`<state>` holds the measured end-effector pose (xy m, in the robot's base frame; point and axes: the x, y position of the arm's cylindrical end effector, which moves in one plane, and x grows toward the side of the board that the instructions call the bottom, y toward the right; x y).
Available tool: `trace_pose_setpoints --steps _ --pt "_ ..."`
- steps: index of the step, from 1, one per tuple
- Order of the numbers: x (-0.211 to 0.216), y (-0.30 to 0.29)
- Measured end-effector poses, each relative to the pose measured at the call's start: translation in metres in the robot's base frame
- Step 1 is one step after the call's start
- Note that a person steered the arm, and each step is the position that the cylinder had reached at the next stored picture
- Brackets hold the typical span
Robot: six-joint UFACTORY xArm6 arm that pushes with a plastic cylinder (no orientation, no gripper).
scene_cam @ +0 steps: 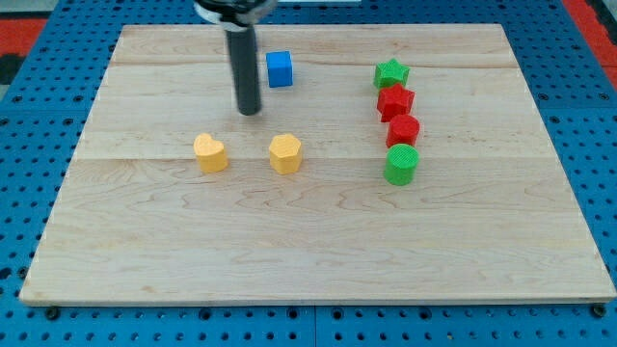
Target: Place the blue cube to the right of the yellow hexagon
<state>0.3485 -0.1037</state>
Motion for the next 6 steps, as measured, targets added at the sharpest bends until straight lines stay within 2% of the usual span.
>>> trace_pose_setpoints --steps 1,2,3,4,5,6 --pt "-0.037 -0.058" --pt "-0.085 -0.034" --pt "-0.081 0.034" --pt "-0.051 0.076" --pt "-0.046 0.078" --pt "-0.065 0.106"
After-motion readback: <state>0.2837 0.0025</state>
